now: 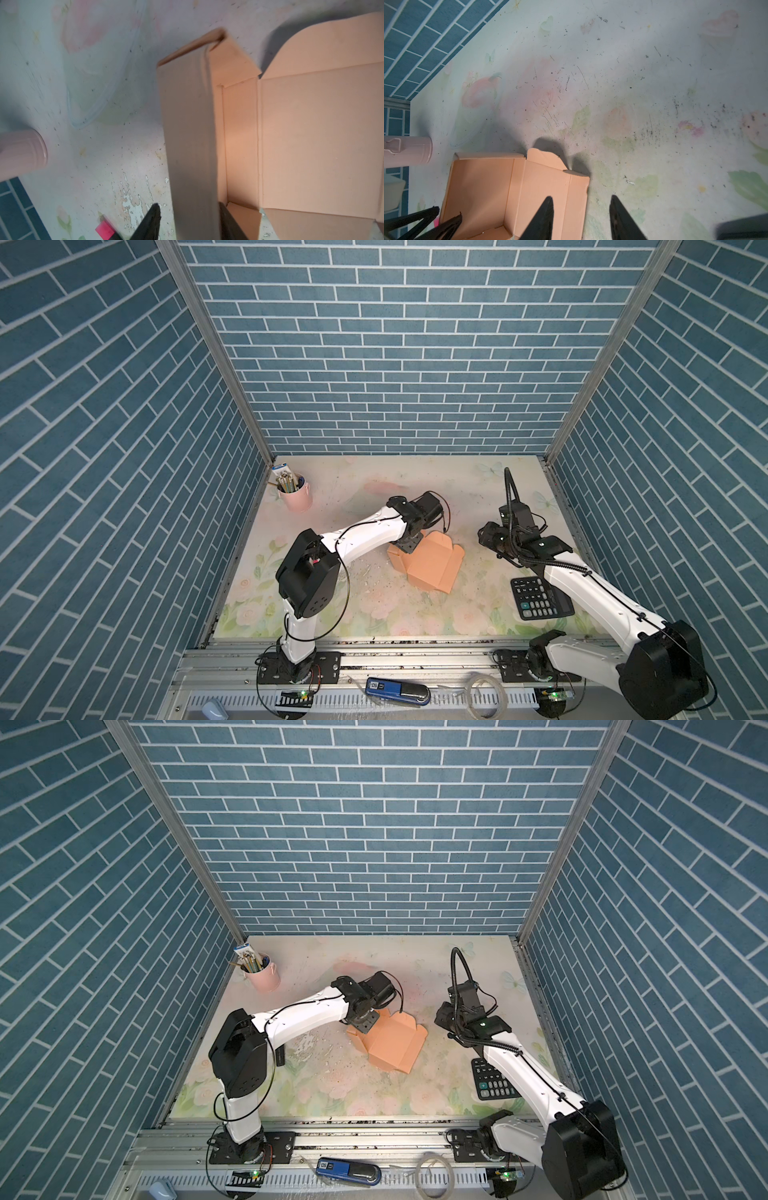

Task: Assemble paper box
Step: Turn over the paper box at the center of the table.

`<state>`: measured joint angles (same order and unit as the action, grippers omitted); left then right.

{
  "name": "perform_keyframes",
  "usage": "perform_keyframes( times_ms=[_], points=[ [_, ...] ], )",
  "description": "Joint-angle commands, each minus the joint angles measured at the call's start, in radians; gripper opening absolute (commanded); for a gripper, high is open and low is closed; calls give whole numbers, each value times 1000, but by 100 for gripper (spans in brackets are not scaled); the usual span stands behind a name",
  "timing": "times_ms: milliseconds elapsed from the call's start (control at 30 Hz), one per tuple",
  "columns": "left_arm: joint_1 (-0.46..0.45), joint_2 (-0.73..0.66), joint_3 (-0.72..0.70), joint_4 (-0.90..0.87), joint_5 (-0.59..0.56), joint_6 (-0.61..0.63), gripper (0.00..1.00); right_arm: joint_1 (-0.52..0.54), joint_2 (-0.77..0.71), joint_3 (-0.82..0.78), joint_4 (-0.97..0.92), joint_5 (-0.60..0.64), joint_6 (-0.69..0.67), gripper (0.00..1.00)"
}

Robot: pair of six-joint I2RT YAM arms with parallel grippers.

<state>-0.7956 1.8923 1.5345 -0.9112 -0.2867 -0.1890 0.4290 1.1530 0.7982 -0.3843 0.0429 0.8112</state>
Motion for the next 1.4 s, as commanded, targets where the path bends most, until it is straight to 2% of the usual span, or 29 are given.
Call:
perform_keyframes(
  times_ms=[0,67,300,500,700,1033,1233,1367],
  points=[
    [96,-55,-79,86,148,-41,46,-5,9,20,-41,20,-16,45],
    [154,-74,-137,142,211,-58,46,-3,33,42,-61,7,-28,45],
    [259,-82,-225,230,289,-86,46,8,102,100,-120,-30,-61,45],
    [283,-57,-253,267,313,-103,46,56,192,157,-160,-40,-75,44],
    [300,-40,-282,293,328,-110,46,109,250,168,-149,-44,-34,44],
    [310,-26,-298,308,334,-110,46,129,229,1,128,-124,154,43],
    [311,-21,-303,310,336,-110,46,156,234,-30,242,-124,224,43],
    [311,-18,-304,312,340,-110,46,161,256,-55,334,-175,274,42]
  ],
)
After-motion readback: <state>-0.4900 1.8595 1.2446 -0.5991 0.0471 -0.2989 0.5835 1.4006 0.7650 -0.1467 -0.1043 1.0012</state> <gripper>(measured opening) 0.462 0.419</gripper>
